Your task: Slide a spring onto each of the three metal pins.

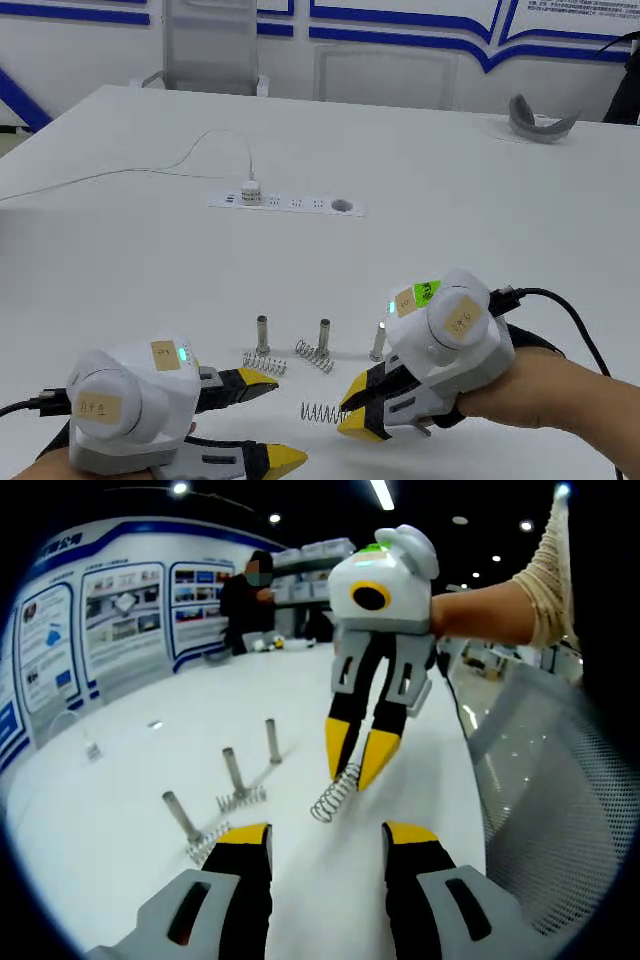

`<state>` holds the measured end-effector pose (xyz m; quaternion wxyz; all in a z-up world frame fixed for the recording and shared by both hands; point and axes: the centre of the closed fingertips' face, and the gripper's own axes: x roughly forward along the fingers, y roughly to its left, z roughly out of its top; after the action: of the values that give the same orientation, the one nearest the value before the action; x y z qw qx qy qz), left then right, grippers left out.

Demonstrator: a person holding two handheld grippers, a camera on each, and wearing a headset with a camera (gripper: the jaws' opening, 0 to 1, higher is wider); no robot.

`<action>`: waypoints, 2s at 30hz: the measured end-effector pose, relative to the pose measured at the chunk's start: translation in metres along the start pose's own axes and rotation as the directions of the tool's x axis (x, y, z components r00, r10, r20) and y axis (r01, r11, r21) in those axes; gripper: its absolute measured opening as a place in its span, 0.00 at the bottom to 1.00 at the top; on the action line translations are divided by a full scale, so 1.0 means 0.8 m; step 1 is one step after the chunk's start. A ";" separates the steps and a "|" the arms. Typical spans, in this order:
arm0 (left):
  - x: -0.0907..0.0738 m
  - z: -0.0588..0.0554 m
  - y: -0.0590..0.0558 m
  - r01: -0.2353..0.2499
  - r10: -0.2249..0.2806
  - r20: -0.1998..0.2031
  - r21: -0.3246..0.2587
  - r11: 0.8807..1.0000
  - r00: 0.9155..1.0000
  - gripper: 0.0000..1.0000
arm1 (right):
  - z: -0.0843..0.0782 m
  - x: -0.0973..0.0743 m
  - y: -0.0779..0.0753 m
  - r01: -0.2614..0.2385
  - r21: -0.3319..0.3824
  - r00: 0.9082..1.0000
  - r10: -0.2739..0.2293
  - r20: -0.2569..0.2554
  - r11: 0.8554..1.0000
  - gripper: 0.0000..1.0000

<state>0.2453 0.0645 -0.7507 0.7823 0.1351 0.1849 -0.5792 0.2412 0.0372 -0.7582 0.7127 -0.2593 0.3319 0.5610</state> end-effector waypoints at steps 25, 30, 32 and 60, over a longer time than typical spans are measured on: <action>0.011 -0.004 -0.023 0.062 -0.058 -0.036 0.124 0.990 0.998 0.20 | 0.008 0.005 0.027 -0.087 -0.049 0.995 0.084 -0.061 0.995 0.12; 0.013 -0.005 -0.027 0.067 -0.061 -0.043 0.153 0.986 0.997 0.16 | 0.010 0.004 0.030 -0.096 -0.053 0.993 0.092 -0.069 0.994 0.12; 0.013 -0.004 -0.027 0.066 -0.059 -0.043 0.158 0.985 0.997 0.14 | 0.012 0.003 0.031 -0.098 -0.054 0.993 0.095 -0.070 0.994 0.12; 0.015 0.002 -0.026 0.057 -0.055 -0.019 0.138 0.989 0.998 0.11 | 0.073 -0.011 0.035 -0.081 -0.098 0.995 0.085 0.047 0.992 0.11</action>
<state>0.2283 0.0476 -0.7543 0.7532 0.1882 0.1537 -0.6113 0.2230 0.0817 -0.7136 0.6836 -0.2649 0.2969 0.6118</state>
